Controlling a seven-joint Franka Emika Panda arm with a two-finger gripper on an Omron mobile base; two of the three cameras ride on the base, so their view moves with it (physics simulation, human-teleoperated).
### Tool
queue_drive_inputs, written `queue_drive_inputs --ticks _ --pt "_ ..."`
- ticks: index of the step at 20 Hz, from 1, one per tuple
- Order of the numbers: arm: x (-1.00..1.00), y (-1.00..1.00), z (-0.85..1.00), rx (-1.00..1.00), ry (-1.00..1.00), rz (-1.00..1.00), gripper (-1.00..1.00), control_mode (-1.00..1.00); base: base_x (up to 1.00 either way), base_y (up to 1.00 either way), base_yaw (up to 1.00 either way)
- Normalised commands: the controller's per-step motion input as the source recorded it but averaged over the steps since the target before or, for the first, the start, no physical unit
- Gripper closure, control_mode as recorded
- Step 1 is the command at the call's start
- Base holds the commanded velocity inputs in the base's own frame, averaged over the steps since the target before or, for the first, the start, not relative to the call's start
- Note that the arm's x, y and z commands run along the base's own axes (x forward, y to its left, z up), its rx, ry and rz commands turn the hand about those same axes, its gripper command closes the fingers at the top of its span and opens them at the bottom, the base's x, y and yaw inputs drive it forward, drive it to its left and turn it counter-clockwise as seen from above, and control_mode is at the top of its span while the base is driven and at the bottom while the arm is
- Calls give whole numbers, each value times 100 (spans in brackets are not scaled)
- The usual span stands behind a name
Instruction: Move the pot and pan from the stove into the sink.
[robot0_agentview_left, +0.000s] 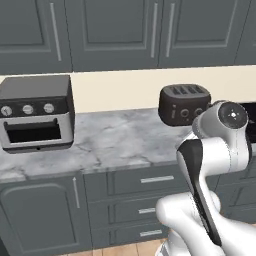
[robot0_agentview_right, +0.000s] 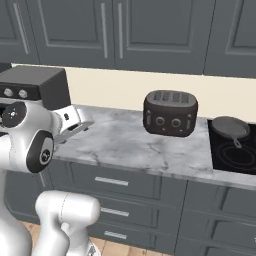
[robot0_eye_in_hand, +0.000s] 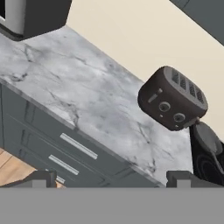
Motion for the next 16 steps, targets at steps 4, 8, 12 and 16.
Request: queue_drive_inputs --ticks 4,8,12,16 --pt "0 0 0 0 0 0 -100 100 -3 -22 -1" --pt "0 0 0 0 0 0 -100 100 0 -87 0" --pt "0 0 0 0 0 0 -100 100 0 -98 0" --pt "0 0 0 0 0 0 -100 100 0 -95 0"
